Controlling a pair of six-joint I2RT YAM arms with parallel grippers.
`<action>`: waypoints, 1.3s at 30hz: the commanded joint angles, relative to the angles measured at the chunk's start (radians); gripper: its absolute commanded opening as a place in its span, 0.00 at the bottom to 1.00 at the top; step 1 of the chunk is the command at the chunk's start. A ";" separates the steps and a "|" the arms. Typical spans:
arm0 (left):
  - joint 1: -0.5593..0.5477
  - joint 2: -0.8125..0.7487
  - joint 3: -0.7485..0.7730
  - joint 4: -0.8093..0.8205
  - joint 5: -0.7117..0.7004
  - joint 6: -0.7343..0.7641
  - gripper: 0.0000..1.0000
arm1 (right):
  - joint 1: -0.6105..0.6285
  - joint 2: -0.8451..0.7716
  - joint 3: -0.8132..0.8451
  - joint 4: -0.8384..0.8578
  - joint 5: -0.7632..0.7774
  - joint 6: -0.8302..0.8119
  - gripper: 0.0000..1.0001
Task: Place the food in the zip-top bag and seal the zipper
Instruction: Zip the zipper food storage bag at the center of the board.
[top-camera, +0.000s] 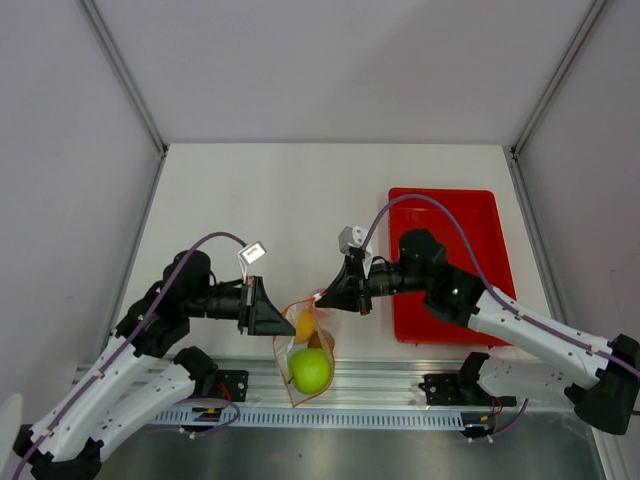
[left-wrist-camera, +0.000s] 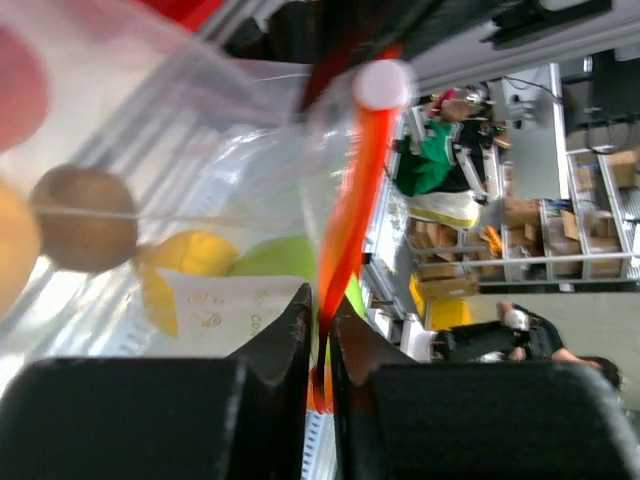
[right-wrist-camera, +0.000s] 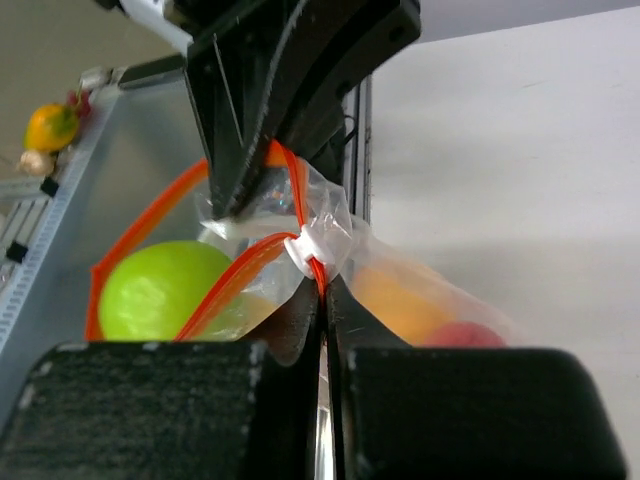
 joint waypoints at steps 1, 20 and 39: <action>-0.006 0.012 0.046 -0.081 -0.091 0.116 0.16 | 0.030 -0.081 0.022 0.021 0.154 0.129 0.00; -0.006 -0.034 0.026 0.054 -0.492 0.178 0.59 | 0.243 -0.202 0.065 -0.367 0.741 0.482 0.00; -0.008 0.003 0.146 0.304 -0.151 0.384 0.70 | 0.240 -0.196 0.118 -0.550 0.817 0.545 0.00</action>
